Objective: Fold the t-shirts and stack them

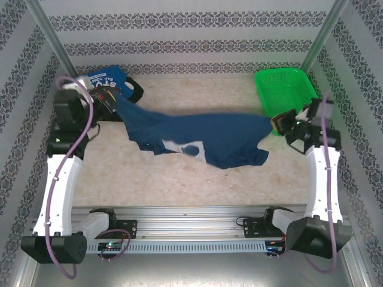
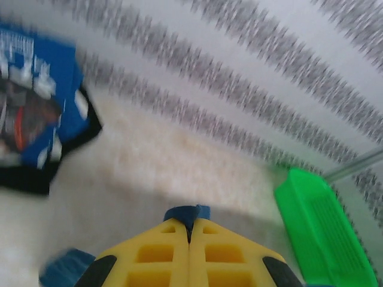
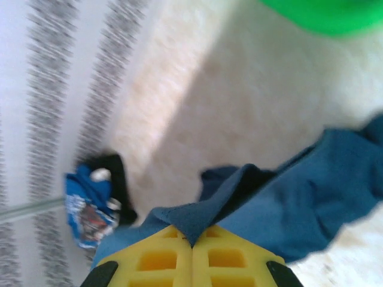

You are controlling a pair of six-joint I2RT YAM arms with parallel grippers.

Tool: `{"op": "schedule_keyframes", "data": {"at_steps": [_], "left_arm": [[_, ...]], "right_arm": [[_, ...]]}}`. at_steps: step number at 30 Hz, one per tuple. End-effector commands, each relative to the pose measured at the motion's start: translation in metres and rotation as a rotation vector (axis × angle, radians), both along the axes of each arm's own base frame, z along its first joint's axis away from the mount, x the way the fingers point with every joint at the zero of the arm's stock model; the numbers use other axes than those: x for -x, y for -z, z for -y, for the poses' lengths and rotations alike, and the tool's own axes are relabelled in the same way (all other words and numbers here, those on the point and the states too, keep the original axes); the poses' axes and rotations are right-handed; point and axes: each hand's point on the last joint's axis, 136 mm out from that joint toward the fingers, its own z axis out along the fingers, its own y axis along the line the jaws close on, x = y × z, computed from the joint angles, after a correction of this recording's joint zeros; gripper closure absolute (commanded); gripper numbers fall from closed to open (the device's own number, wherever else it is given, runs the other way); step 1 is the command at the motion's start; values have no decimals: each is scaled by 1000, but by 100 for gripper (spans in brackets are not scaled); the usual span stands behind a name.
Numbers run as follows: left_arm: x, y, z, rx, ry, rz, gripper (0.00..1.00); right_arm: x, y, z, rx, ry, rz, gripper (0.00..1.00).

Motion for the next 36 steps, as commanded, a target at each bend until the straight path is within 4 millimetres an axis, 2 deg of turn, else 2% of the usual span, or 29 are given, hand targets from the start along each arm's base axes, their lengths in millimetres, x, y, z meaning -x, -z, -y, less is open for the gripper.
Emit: {"op": "schedule_keyframes", "data": {"at_steps": [1,4,7,10,12,14,17,20,24,25,27,32,33,36], "left_arm": [[-6,-46,-16,-143,-25,97,100],[-10,-94,-26,-175,-56,202,100],[-10,-143,-25,-197,-45,308,100],[-12,-180,-17,-182,0,398,100],[-15,-196,-11,-161,30,443,100],[-24,-204,-8,-137,54,469,100],[-45,-211,-4,-99,97,495,100],[-76,-212,1,-54,141,506,100],[-123,-209,5,-7,183,506,100],[-129,-215,6,7,194,528,100],[-151,-214,5,53,200,541,100],[-184,-227,0,147,201,633,100],[-187,-229,-2,151,191,654,100],[-179,-243,-7,92,153,724,100]], "right_arm": [[-7,-43,2,-60,-57,93,100],[-18,-92,19,-103,-32,216,100],[-21,-137,27,-123,-43,319,100],[-21,-171,24,-131,-79,391,100],[-22,-184,22,-144,-93,421,100],[-27,-190,21,-163,-105,433,100],[-41,-187,12,-167,-144,420,100],[-65,-183,0,-154,-200,408,100],[-108,-176,-5,-130,-242,396,100],[-121,-173,-3,-125,-247,395,100],[-146,-169,-1,-130,-258,390,100],[-201,-195,1,-134,-304,502,100],[-208,-203,0,-141,-312,536,100],[-224,-222,5,-182,-306,627,100]]}}
